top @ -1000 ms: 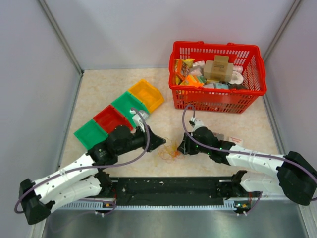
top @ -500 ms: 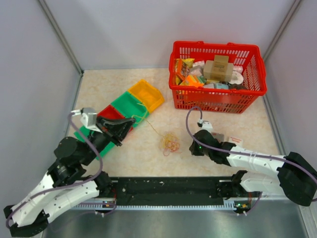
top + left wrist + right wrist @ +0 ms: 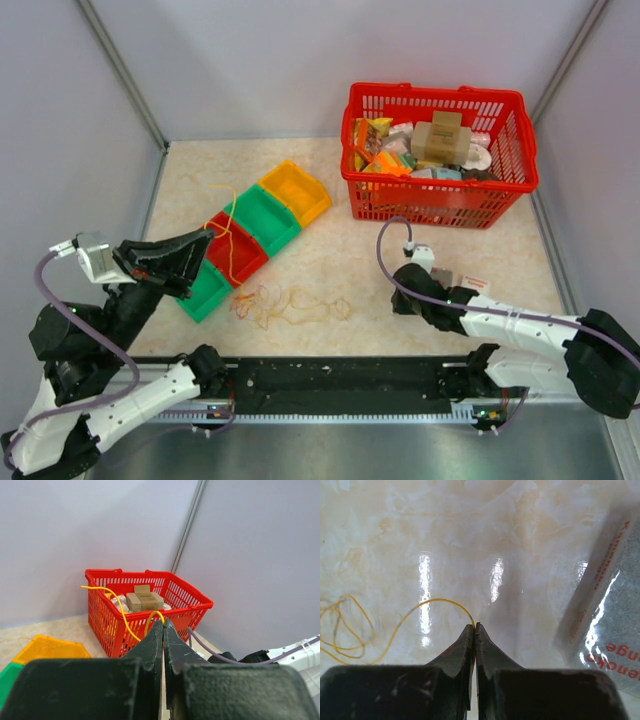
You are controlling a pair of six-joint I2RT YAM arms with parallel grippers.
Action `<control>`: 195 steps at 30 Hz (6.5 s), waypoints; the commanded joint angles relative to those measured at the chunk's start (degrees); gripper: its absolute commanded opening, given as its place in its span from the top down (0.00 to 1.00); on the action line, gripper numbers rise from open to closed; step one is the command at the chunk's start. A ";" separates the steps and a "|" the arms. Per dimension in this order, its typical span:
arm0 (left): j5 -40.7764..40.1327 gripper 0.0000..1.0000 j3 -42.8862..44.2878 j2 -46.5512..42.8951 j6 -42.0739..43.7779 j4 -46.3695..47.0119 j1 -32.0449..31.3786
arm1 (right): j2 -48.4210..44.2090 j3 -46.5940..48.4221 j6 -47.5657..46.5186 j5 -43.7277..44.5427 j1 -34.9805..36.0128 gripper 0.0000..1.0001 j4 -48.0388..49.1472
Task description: Untangle the cables
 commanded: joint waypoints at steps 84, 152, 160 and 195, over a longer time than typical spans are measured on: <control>-6.89 1.00 20.15 16.47 16.71 4.75 -0.04 | -12.77 -5.26 -4.59 3.82 1.55 0.56 6.06; -27.91 1.00 26.82 11.89 33.84 23.30 -0.13 | 4.54 1.77 -3.55 10.12 -11.90 1.00 9.15; -25.88 1.00 24.39 12.43 26.22 17.94 -0.13 | 4.37 0.45 -5.05 4.50 -12.16 1.00 14.69; -20.44 1.00 -2.85 9.44 2.14 -1.21 -0.04 | -6.71 -3.33 -5.14 6.42 -12.16 1.00 8.27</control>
